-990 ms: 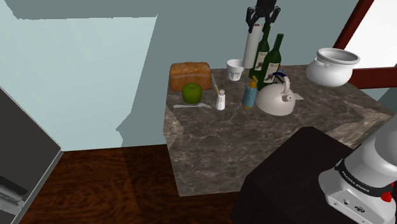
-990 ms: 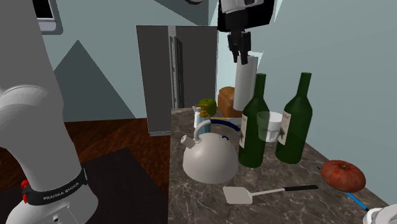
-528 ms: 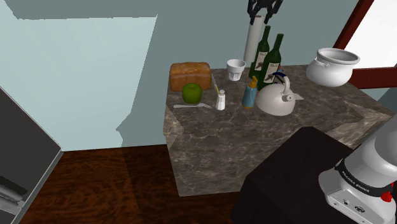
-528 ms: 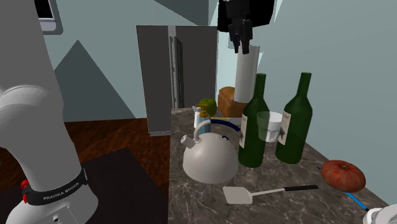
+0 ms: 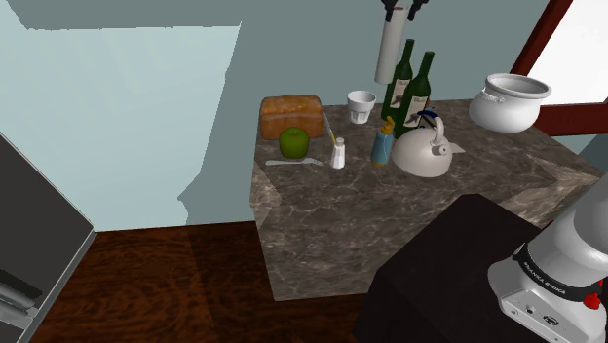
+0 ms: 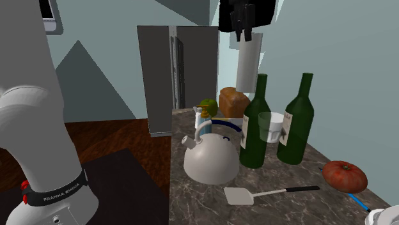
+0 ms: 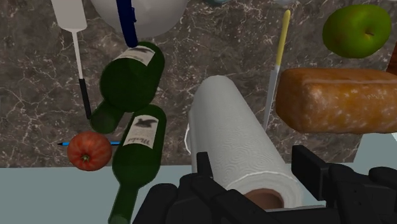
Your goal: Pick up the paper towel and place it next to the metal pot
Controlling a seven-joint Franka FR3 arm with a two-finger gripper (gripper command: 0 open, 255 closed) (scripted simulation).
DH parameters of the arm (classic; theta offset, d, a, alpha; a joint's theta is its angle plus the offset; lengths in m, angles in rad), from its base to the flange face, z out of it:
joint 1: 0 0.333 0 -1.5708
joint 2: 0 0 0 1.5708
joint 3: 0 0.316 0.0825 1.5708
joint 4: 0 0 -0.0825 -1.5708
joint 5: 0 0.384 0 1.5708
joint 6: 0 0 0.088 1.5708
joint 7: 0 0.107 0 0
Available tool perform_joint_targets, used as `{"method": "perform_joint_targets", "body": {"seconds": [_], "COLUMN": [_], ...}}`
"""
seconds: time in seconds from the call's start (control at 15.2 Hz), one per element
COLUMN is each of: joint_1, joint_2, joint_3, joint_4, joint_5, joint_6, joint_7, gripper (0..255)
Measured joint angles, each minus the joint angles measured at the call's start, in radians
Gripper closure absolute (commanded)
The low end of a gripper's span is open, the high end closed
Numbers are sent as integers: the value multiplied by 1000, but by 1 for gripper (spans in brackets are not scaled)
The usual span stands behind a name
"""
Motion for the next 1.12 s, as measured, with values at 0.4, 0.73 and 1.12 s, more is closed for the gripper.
{"method": "perform_joint_targets", "body": {"seconds": [0.4, 0.73, 1.12], "joint_1": [-2, -21, -71], "joint_2": [32, -19, -154], "joint_3": [-2, -16, -68], "joint_4": [126, 95, -49], "joint_5": [4, 7, 11], "joint_6": [-94, -112, -97], "joint_7": [-9, -43, -145], "gripper": [255, 255, 255]}}
